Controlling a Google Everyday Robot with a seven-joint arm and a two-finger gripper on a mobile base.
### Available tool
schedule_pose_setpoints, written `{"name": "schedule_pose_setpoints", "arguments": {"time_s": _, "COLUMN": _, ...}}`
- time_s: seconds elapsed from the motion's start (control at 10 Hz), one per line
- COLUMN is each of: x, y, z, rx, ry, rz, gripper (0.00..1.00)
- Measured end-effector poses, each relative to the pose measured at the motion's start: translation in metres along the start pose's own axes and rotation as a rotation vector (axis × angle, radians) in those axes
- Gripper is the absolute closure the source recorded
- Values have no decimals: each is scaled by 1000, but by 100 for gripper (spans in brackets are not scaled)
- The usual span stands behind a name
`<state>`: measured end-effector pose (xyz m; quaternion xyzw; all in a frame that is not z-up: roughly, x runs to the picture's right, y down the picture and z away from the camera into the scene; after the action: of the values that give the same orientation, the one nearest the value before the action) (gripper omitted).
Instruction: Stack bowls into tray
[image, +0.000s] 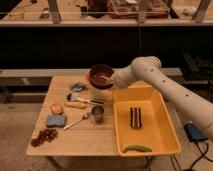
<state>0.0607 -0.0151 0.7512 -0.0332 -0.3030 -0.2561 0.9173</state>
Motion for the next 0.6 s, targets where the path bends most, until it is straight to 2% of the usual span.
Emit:
{"name": "schedule_pose_setpoints", "arguments": {"time_s": 0.1, "x": 7, "y": 16, "z": -15, "rx": 9, "ry": 18, "rz": 19, "gripper": 100}}
{"name": "schedule_pose_setpoints", "arguments": {"time_s": 0.2, "x": 18, "y": 44, "z": -39, "rx": 19, "ry": 43, "rz": 54, "gripper": 100}}
{"name": "schedule_pose_setpoints", "arguments": {"time_s": 0.4, "x": 27, "y": 82, "z": -65, "rx": 12, "ry": 56, "rz": 88, "gripper": 100}}
{"name": "schedule_pose_setpoints", "arguments": {"time_s": 0.5, "x": 28, "y": 117, "z": -80, "rx": -28, "ry": 46, "rz": 108, "gripper": 100}}
{"name": "schedule_pose_setpoints", "arguments": {"time_s": 0.6, "x": 27, "y": 144, "z": -87, "rx": -81, "ry": 22, "rz": 118, "gripper": 100}}
